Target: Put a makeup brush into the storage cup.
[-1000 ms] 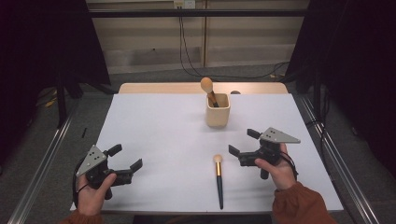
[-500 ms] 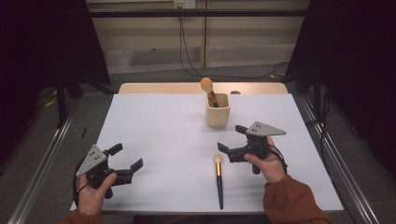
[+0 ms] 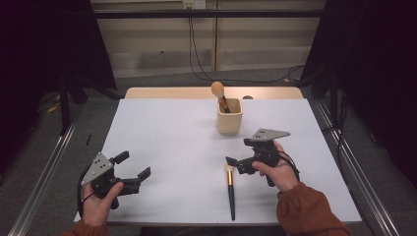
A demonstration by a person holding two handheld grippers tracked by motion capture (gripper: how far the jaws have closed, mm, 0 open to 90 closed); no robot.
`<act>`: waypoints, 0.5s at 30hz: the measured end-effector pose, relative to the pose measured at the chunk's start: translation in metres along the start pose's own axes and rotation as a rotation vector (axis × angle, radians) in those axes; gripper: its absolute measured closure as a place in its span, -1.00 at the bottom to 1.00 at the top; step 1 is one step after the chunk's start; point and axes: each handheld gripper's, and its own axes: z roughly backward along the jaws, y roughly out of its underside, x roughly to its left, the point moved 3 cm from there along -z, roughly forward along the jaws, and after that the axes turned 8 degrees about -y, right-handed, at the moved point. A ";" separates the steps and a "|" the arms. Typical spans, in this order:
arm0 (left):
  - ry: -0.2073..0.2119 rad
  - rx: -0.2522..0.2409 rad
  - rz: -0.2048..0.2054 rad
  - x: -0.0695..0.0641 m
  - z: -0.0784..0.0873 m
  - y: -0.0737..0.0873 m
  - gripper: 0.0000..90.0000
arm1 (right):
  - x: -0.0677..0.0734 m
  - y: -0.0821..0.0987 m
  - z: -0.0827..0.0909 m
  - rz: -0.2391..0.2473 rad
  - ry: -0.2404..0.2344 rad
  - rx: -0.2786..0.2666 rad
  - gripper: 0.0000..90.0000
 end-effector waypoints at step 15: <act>-0.011 0.001 0.000 0.000 0.000 0.000 -0.94 | 0.010 0.008 -0.017 -0.030 -0.026 0.262 -0.95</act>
